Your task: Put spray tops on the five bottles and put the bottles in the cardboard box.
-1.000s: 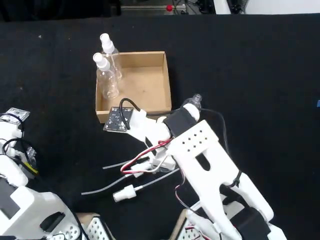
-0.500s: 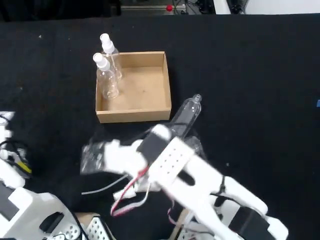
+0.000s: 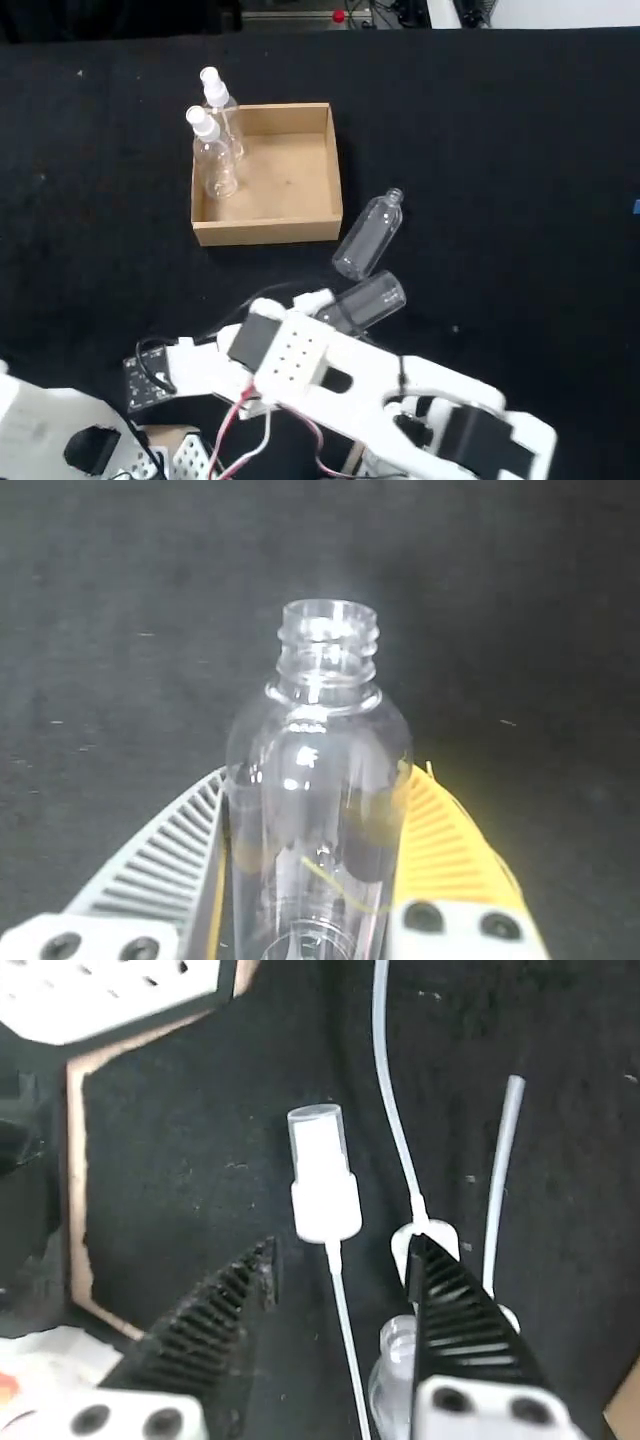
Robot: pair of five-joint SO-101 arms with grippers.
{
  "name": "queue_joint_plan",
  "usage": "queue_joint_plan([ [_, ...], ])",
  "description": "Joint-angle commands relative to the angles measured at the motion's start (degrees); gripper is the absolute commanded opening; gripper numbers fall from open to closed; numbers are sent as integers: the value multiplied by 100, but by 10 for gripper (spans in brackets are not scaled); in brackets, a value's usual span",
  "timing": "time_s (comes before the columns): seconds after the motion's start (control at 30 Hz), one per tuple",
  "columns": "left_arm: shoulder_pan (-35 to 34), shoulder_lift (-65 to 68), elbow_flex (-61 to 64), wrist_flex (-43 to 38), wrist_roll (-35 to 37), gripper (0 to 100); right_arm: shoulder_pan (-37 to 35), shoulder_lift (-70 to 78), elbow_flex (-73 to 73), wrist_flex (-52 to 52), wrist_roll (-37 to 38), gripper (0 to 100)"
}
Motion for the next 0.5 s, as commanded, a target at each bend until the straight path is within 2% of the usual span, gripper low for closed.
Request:
queue_joint_plan([
  [0.0, -303, 440, -1130, 211, 70, 47, -79, 259, -13, -440, -44, 191],
  [0.47, -426, 2207, -4233, 2382, 70, 47, -387, 444, 611, -747, -211, 191],
])
